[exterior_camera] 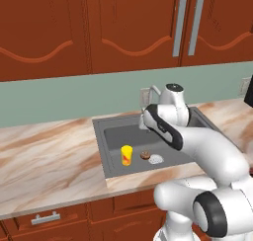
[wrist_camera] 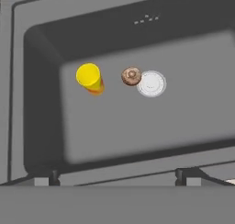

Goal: Pick the cup and bowl and place them in the sink. Then turn on the water.

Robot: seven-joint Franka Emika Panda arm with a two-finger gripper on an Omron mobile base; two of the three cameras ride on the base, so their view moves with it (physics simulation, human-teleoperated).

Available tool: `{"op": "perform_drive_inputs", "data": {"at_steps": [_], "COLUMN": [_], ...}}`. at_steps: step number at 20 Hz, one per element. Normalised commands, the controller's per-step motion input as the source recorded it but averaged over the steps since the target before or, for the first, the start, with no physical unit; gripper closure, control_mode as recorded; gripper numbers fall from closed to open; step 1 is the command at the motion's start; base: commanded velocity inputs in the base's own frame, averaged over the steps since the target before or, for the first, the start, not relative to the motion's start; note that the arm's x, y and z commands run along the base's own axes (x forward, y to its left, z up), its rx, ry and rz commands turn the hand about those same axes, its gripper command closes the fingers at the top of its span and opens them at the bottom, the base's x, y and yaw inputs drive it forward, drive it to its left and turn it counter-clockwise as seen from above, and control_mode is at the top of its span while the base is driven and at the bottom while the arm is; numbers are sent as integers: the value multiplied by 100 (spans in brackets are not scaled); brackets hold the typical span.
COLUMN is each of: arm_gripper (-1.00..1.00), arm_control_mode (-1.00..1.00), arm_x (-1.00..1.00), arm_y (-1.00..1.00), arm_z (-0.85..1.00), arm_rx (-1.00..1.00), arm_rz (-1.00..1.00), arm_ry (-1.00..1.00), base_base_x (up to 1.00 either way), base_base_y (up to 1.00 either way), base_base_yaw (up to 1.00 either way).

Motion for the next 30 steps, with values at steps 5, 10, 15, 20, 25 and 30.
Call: {"op": "perform_drive_inputs", "data": {"at_steps": [5,10,15,20,25,30], "arm_gripper": [-100,-100,-100,-100,-100,-100], "arm_control_mode": [-100,-100,-100,100,100,100], "arm_x": [-31,-22,-24,-23,0,0], "arm_y": [-7,-20,-24,-4,0,0], "arm_z": [19,7,12,13,0,0], "arm_rx": [-6,-9,-7,0,0,0], "arm_rz": [2,7,8,1,0,0], "arm_ry": [-1,0,0,0,0,0], "base_base_x": [0,0,0,-9,-61,-69], "base_base_y": [0,0,0,-2,-16,-38], "base_base_yaw": [0,0,0,0,0,0]}}
